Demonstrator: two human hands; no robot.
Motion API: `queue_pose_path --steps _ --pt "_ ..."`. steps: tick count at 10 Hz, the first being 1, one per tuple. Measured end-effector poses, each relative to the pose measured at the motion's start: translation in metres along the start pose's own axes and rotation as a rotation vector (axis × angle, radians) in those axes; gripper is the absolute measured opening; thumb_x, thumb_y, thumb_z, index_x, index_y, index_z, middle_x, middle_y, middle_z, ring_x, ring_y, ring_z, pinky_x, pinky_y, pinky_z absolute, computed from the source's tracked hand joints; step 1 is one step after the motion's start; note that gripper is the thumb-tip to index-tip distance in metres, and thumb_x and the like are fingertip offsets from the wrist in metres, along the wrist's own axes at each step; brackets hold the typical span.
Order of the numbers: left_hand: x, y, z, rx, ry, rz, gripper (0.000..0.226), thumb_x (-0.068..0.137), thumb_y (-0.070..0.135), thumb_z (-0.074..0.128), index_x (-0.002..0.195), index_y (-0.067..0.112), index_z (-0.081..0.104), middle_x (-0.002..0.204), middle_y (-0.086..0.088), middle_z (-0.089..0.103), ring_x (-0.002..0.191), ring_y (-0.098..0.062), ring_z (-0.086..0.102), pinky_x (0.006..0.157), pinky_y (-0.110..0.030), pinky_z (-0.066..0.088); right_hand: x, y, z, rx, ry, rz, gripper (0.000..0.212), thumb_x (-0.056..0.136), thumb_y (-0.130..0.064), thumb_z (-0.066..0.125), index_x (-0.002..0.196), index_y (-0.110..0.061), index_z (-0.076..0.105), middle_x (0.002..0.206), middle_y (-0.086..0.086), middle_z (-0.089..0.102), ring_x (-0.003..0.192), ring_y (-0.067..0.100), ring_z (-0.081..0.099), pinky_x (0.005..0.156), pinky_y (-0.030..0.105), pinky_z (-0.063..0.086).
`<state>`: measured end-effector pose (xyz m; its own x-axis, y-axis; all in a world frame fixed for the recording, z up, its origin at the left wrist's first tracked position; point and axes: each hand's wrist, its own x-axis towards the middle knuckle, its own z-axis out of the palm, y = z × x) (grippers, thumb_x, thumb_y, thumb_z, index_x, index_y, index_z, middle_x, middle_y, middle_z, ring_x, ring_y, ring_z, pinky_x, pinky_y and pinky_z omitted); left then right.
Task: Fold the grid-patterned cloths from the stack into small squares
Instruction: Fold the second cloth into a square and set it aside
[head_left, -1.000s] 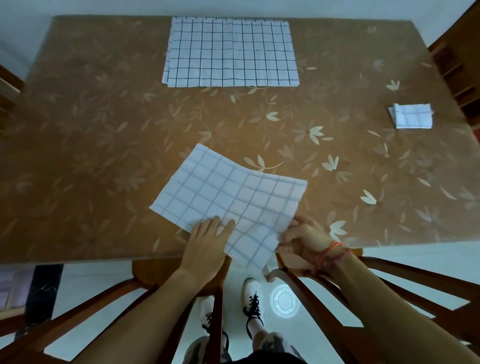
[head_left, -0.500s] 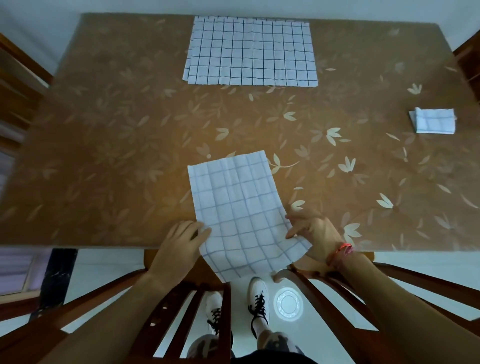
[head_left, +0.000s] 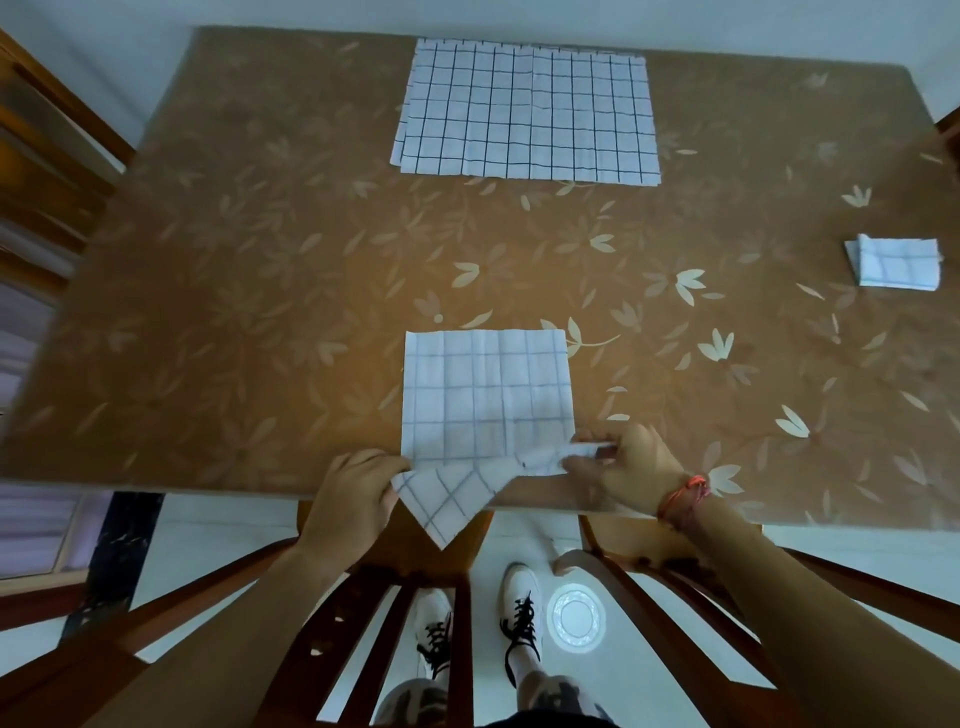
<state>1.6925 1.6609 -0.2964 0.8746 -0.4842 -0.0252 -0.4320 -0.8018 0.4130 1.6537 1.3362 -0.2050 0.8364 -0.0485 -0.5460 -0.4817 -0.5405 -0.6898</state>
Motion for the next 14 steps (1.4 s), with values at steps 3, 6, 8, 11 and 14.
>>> queue_pose_path --steps 3,6,8,11,14 --pt "0.042 0.003 -0.017 -0.159 -0.068 -0.267 0.029 0.095 0.026 0.057 0.067 0.021 0.05 0.058 0.008 0.051 0.056 -0.01 0.05 0.054 -0.02 0.034 0.068 -0.006 -0.004 0.095 0.187 -0.017 0.022 0.083 -0.033 0.07 0.103 -0.026 0.065 0.088 -0.004 0.073 0.08 0.01 0.069 0.069 0.026 0.057" --pt "0.056 0.009 -0.017 -0.322 -0.077 -0.457 0.009 0.091 0.032 0.064 0.085 0.026 0.06 0.075 0.014 0.064 0.071 0.0 0.059 0.062 -0.014 0.044 0.1 0.031 0.008 0.138 0.104 0.373 0.026 0.068 -0.02 0.083 0.09 -0.007 0.074 0.094 0.012 0.071 0.077 0.024 0.071 0.062 0.031 0.059" --pt "0.055 0.011 -0.011 -0.371 -0.112 -0.49 0.035 0.081 0.031 0.075 0.111 0.027 0.058 0.083 0.01 0.068 0.076 -0.004 0.06 0.064 -0.009 0.04 0.106 0.04 0.015 0.167 0.197 0.429 0.027 0.066 -0.016 0.083 0.088 -0.007 0.07 0.089 0.012 0.071 0.076 0.027 0.071 0.066 0.042 0.061" --pt "0.058 0.004 0.003 -0.369 -0.064 -0.479 0.038 0.088 0.03 0.068 0.122 0.021 0.055 0.084 0.008 0.061 0.083 -0.013 0.06 0.066 -0.016 0.044 0.105 0.036 0.018 0.161 0.275 0.44 0.033 0.069 -0.017 0.079 0.096 -0.01 0.062 0.09 0.004 0.068 0.082 0.023 0.068 0.067 0.038 0.06" --pt "0.047 -0.008 0.013 0.23 -0.031 0.013 0.047 0.088 0.024 0.064 0.132 0.013 0.053 0.142 -0.009 0.047 0.131 -0.026 0.043 0.094 -0.042 0.045 0.099 0.03 0.016 0.136 0.318 0.376 0.024 0.07 -0.019 0.076 0.075 -0.028 0.055 0.081 -0.003 0.066 0.083 0.026 0.068 0.072 0.042 0.06"
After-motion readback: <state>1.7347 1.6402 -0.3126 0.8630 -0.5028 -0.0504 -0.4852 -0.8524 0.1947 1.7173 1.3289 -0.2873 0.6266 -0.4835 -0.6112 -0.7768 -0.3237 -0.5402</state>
